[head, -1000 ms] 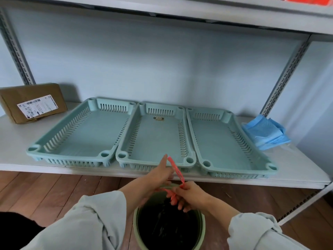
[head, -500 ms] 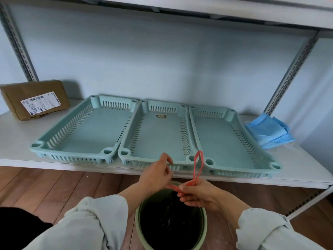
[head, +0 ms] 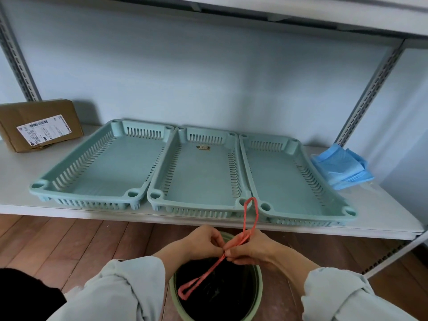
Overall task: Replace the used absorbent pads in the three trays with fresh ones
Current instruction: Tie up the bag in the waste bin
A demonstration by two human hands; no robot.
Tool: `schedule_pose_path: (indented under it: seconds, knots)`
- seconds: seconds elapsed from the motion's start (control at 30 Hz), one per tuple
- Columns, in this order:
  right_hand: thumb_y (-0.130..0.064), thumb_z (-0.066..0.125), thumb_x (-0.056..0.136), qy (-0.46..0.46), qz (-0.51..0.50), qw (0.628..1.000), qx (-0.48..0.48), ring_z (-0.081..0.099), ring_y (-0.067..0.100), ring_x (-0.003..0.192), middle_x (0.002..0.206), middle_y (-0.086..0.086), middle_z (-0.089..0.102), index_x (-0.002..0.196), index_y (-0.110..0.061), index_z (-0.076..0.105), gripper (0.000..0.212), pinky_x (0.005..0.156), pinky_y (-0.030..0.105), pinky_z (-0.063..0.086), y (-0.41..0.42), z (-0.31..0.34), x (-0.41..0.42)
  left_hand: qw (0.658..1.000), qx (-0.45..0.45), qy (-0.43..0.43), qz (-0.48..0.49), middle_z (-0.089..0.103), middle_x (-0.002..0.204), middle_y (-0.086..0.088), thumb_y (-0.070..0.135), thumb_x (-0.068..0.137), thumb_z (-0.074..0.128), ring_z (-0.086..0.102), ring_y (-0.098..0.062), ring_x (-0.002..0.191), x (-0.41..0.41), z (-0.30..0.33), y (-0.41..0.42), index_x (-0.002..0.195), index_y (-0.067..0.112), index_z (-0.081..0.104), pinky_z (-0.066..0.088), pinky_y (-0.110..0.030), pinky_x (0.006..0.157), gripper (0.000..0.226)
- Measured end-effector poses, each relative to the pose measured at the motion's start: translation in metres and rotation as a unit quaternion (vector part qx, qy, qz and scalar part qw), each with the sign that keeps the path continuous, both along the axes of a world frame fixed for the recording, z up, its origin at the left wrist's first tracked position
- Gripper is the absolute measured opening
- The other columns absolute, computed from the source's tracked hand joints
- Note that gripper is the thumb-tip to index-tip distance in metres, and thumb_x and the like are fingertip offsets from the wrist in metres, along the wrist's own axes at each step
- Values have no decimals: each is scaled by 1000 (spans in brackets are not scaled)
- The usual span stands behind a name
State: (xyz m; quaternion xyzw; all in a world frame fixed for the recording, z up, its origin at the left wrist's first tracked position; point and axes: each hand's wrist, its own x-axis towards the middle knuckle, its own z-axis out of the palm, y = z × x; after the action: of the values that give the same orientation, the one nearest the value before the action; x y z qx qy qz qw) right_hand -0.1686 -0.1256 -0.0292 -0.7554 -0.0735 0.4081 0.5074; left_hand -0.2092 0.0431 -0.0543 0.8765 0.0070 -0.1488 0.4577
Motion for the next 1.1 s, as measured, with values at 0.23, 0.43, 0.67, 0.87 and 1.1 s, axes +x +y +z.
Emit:
schedule_pose_path:
  seconds: [0.23,0.43,0.67,0.87,1.1]
  knots:
    - [-13,64,69,-310,44,933,-177,64,12,67,67,-5,65,74,-22,67,10,60,27,51,11,-10,3,999,-40,25,6,62,66,-4,10,75,66,53,-9,59,-2,3,-7,65,21,67,47,-23,65,15]
    - [-8,71,73,-321,-32,943,-84,62,6,53,55,-1,67,61,-16,71,15,58,25,52,8,-19,1,989,-102,95,42,65,76,5,14,91,57,60,-1,62,-3,10,0,86,22,59,48,-14,60,9]
    - [-11,80,71,-289,-50,956,-25,64,16,55,63,10,70,61,-9,65,19,58,27,54,9,-17,0,992,-91,82,18,61,75,7,14,87,64,58,-1,67,-4,10,7,92,21,64,51,-14,60,8]
    - [-10,78,75,-256,-35,965,-40,65,12,53,59,5,68,59,-15,64,22,57,23,56,4,-17,3,990,-75,92,81,61,76,2,16,89,59,58,-6,65,-3,10,0,80,22,60,53,-20,62,11]
    - [-17,74,82,-131,54,975,-170,63,7,51,61,-1,66,69,-13,63,17,55,23,55,-19,-22,9,952,305,12,25,70,103,-4,21,84,53,66,-24,98,-3,5,4,98,18,68,53,-34,85,21]
